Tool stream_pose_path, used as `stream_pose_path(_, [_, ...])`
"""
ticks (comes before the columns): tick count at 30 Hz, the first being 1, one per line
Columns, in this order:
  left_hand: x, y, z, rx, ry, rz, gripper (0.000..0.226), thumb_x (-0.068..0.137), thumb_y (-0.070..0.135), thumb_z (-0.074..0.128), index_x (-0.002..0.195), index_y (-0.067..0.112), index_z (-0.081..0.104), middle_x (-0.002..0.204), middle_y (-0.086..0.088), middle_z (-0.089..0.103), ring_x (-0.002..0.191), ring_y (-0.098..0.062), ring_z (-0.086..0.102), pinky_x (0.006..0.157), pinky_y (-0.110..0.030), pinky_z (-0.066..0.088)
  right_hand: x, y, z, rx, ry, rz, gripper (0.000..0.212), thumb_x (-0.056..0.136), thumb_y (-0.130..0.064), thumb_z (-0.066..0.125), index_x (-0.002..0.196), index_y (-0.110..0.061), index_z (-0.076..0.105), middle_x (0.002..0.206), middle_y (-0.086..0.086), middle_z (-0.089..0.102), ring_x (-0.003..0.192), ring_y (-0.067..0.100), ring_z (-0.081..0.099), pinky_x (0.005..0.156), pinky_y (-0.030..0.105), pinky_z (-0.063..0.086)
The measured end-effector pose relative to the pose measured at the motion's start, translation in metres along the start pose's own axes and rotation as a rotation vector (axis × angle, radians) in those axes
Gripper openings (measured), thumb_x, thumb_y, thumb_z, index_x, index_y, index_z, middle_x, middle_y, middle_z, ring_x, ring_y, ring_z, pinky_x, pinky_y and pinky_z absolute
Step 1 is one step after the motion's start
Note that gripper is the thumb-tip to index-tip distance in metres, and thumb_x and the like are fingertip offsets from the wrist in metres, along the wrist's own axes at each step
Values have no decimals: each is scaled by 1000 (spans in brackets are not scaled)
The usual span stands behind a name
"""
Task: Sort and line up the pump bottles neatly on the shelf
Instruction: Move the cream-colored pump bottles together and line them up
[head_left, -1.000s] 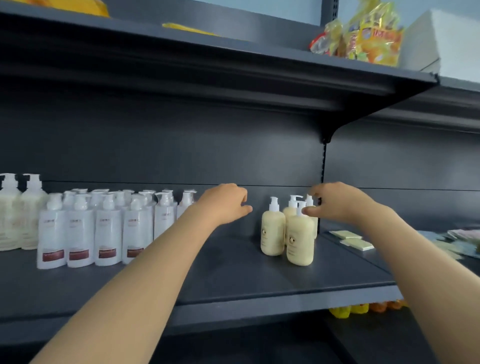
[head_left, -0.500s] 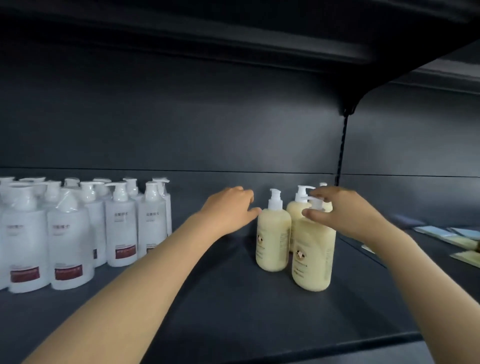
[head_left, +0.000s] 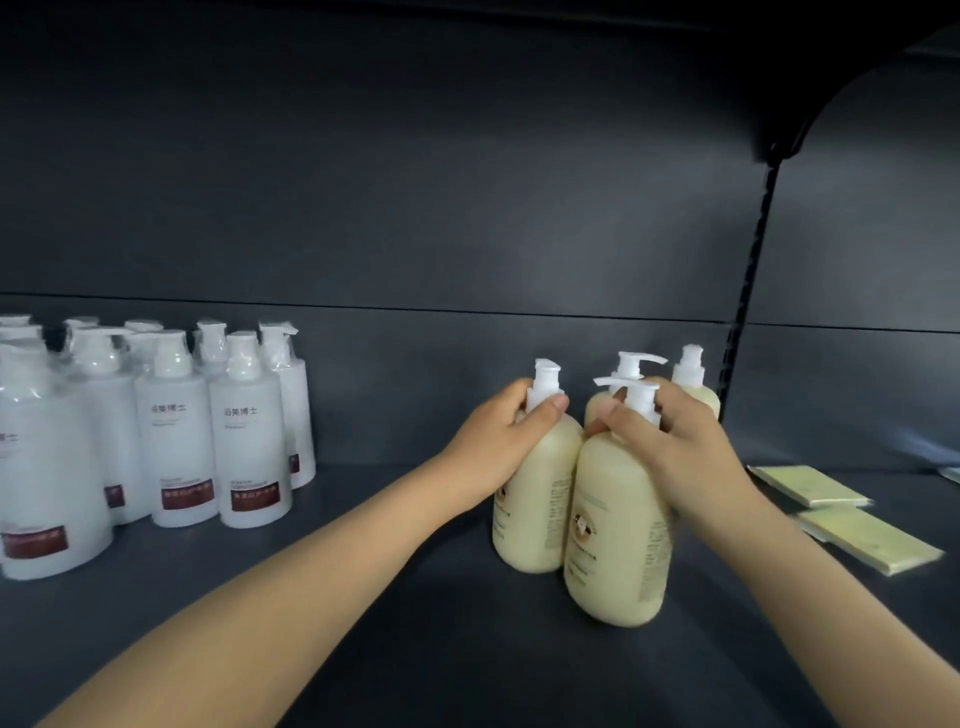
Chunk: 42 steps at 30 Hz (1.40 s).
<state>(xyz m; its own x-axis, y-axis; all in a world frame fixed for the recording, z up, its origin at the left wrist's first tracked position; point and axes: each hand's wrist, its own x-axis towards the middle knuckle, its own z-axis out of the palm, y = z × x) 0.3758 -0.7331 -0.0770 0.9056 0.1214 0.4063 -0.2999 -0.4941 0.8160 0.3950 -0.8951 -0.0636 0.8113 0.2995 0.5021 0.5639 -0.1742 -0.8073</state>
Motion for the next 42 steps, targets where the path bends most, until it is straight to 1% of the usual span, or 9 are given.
stream_pose_path(7, [8, -12, -17, 19, 106, 11, 23, 94, 40, 43, 96, 19, 52, 95, 2, 56, 82, -9, 52, 70, -23, 41, 19, 0, 18, -152, -24, -80, 33, 92, -33, 54, 88, -1, 55, 87, 20, 64, 79, 31, 60, 75, 40, 49])
stream_pose_path(11, [15, -30, -46, 90, 194, -12, 31, 94, 40, 44, 97, 11, 52, 92, 1, 52, 76, -7, 47, 65, -22, 37, 43, 1, 43, -210, -25, -58, 30, 95, -34, 48, 84, -6, 53, 72, 0, 59, 65, 12, 52, 58, 13, 39])
stream_pose_path(18, [39, -55, -71, 193, 298, -38, 28, 93, 38, 46, 96, 11, 50, 99, 3, 47, 80, -4, 46, 64, -18, 34, 89, 14, 93, -210, -20, -10, 27, 96, -35, 45, 97, -10, 53, 77, -6, 54, 69, 6, 50, 57, 17, 36])
stream_pose_path(25, [57, -72, -64, 113, 408, -113, 23, 92, 40, 48, 93, 17, 47, 112, -1, 41, 105, -22, 49, 84, -27, 35, 106, 23, 107, -202, 6, -15, 16, 95, -35, 48, 95, -19, 52, 82, -13, 55, 73, -1, 51, 57, 7, 36])
stream_pose_path(29, [50, -78, -66, 121, 332, -120, 38, 92, 44, 46, 118, 17, 47, 126, 1, 36, 107, -15, 49, 88, -26, 45, 106, 30, 110, -197, 47, -14, 20, 91, -38, 54, 87, -19, 51, 95, 0, 53, 88, 15, 51, 67, 20, 37])
stream_pose_path(32, [38, -85, -75, 114, 252, -110, 50, 89, 41, 53, 130, 17, 40, 127, 5, 35, 89, -2, 52, 63, -6, 47, 92, 36, 111, -315, 40, 28, 49, 83, -42, 65, 118, -11, 50, 116, 4, 46, 113, 20, 43, 91, 25, 35])
stream_pose_path(35, [31, -101, -87, 81, 165, -121, 62, 83, 39, 63, 135, 18, 35, 134, 1, 44, 110, -10, 54, 94, -25, 48, 71, 42, 113, -360, 80, 101, 81, 72, -44, 74, 135, -10, 36, 131, 7, 35, 124, 23, 36, 104, 30, 31])
stream_pose_path(37, [27, -105, -92, 87, 80, -136, 61, 83, 36, 64, 135, 19, 36, 134, 3, 47, 115, -10, 52, 99, -32, 46, 64, 43, 113, -338, 120, 173, 89, 66, -47, 78, 135, -11, 34, 130, 7, 33, 125, 24, 35, 108, 32, 32])
stream_pose_path(42, [22, -108, -88, 62, 22, -145, 56, 87, 34, 60, 135, 17, 38, 124, 9, 51, 108, -3, 49, 89, -21, 40, 64, 50, 113, -254, 163, 186, 81, 62, -43, 83, 126, -14, 43, 111, -3, 35, 113, 18, 44, 102, 31, 38])
